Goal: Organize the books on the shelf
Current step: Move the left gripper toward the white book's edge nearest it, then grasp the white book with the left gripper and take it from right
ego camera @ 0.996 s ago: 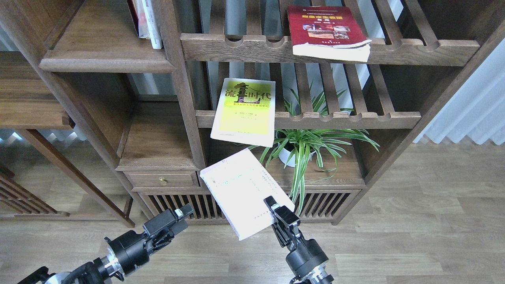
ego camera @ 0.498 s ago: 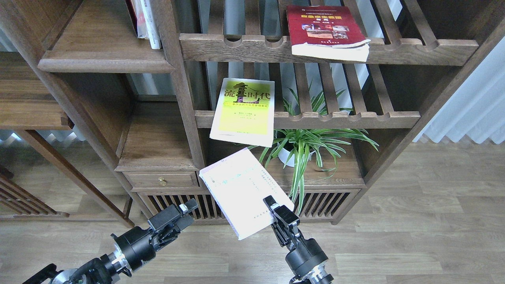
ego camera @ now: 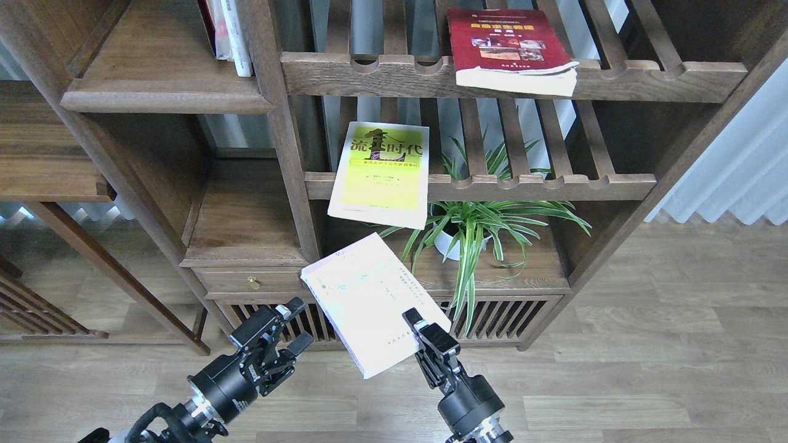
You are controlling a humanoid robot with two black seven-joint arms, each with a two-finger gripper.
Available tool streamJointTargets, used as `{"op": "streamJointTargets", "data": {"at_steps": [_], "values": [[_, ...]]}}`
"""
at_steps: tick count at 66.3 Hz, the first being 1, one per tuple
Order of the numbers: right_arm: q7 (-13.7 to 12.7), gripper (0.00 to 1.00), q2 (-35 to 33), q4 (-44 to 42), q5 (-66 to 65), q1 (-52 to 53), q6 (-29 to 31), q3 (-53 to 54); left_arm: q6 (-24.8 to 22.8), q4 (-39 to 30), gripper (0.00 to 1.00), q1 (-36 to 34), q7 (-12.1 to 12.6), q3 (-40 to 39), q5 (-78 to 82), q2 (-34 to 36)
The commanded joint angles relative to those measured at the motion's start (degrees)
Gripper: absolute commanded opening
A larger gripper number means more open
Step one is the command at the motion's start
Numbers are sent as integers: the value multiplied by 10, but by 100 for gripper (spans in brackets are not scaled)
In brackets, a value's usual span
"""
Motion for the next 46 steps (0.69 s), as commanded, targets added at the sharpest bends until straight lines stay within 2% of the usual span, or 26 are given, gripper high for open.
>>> {"op": "streamJointTargets", "data": {"at_steps": [1,46], "values": [[-5,4,0,-1,0,0,0,0,0,5,100,-8,0,-1,0,-4],[-13,4,0,-1,-2,-7,0,-28,0,30,98,-8,-3,11,1,-46]]}}
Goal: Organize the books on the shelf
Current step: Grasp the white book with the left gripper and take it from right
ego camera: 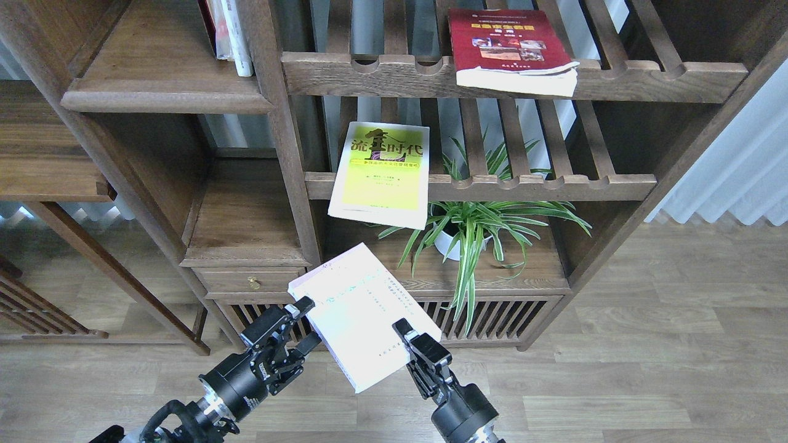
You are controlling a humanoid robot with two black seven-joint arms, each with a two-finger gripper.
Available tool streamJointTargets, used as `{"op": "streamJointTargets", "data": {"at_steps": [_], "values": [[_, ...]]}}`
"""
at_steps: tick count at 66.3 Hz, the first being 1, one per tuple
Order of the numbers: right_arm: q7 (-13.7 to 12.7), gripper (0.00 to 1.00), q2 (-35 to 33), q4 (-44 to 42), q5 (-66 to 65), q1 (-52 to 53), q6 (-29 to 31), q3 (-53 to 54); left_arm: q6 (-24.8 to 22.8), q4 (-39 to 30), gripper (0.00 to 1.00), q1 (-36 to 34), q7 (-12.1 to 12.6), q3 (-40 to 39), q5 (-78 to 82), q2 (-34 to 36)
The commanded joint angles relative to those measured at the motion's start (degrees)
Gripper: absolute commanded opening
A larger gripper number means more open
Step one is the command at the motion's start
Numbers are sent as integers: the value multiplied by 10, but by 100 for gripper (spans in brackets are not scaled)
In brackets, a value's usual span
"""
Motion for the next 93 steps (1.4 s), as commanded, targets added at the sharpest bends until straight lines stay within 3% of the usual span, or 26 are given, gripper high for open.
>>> {"op": "streamJointTargets", "data": {"at_steps": [1,31,44,58,80,93], "values": [[-4,4,0,0,0,-1,0,-11,0,2,98,1,0,4,1,-2],[-8,4,0,0,-1,-11,0,-18,0,10,88,4,1,26,5,5],[-9,4,0,0,-1,-13,0,-18,0,10,72,4,2,34,5,6],[-10,4,0,0,-2,-17,0,-18,0,11,64,2,2,33,5,5],[-12,4,0,0,-2,-22,0,-27,0,12,64,-2,1,26,5,5],[-13,4,0,0,-2,-22,0,-27,0,12,50,3,-1,27,5,1]]}}
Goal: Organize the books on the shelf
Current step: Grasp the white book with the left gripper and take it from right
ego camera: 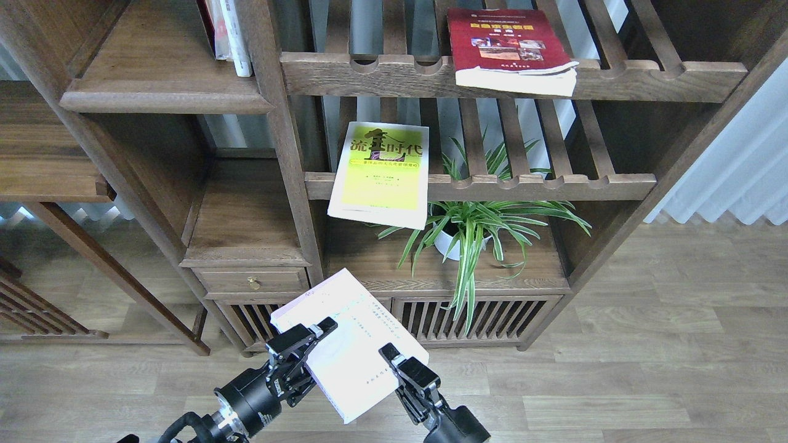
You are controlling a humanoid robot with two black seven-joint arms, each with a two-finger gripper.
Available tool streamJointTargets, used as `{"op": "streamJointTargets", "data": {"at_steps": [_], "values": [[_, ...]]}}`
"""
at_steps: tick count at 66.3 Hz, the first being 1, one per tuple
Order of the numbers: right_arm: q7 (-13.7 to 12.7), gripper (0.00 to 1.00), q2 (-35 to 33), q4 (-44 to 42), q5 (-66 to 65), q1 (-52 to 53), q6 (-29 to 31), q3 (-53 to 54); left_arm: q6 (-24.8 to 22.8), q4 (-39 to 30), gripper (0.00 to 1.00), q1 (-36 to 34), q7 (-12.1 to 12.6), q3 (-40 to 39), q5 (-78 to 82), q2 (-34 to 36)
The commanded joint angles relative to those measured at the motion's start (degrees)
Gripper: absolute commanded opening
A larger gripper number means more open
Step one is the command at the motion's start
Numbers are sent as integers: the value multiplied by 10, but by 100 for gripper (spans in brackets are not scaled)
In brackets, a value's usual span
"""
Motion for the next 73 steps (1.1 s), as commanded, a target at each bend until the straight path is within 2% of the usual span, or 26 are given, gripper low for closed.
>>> {"op": "streamJointTargets", "data": {"at_steps": [1,21,33,45,49,50,52,53,55,56,58,59,65,73], "values": [[0,4,0,0,0,0,0,0,0,0,49,2,-2,1,0,-4],[0,5,0,0,-1,1,0,-1,0,-1,28,2,-1,7,-1,-5],[1,5,0,-1,0,1,0,0,0,-1,10,2,-5,0,-2,-10],[1,6,0,-1,0,1,0,1,0,-1,7,2,-11,-1,-1,-5],[1,16,0,-1,0,2,0,0,0,-1,7,2,-11,-2,-1,-4],[0,36,0,-1,-4,5,0,-3,0,-1,7,2,-11,-4,-1,-4],[-1,44,0,-1,-7,7,0,-3,0,0,7,2,-11,-6,-1,-4],[-1,51,0,-1,-10,9,0,-4,0,0,7,2,-12,-7,-1,-4],[-2,57,0,-1,-16,10,0,-4,0,0,7,2,-13,-8,-1,-4],[-2,64,0,-1,-21,10,0,-4,0,0,7,2,-13,-11,-1,-4],[-2,68,0,-1,-24,11,0,-4,0,0,7,2,-13,-12,-1,-4],[-2,75,0,-1,-27,11,0,-4,0,0,7,2,-13,-15,-1,-4],[-1,90,0,-1,-29,12,0,-3,0,0,7,2,-13,-29,-2,-3],[-1,98,0,-2,-29,12,0,2,0,-1,7,2,-13,-30,-3,1]]}}
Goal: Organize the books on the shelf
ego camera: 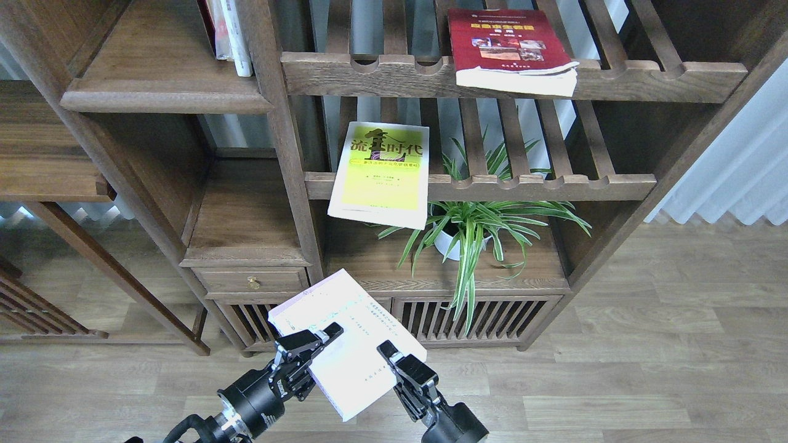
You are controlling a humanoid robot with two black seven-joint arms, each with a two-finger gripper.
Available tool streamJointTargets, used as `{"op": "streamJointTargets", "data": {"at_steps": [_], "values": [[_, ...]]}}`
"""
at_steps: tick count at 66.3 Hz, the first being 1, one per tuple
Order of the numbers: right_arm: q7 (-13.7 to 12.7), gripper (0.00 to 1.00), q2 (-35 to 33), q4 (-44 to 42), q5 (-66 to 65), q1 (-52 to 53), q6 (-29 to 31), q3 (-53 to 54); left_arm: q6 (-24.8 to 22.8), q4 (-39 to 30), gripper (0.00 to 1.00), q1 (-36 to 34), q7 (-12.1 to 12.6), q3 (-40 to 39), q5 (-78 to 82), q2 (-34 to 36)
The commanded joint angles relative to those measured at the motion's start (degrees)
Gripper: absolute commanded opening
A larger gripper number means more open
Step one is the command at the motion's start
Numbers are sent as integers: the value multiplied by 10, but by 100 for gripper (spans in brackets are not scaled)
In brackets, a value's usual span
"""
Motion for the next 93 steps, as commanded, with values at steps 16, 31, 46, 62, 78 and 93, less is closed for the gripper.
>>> {"op": "streamJointTargets", "data": {"at_steps": [16,31,46,62,78,93], "values": [[5,98,0,-26,4,20,0,12,0,-4,6,6,0,-3,9,31],[2,98,0,-42,3,24,0,11,0,-10,6,50,0,-26,78,86],[-2,98,0,-55,1,35,0,11,0,-20,6,69,0,-78,155,103],[-8,98,0,-79,3,38,0,17,0,-43,6,106,1,-148,258,103],[-2,99,0,-89,6,41,0,27,0,-73,6,117,7,-213,289,108],[-2,99,0,-82,12,50,0,28,0,-122,6,142,9,-244,296,131]]}}
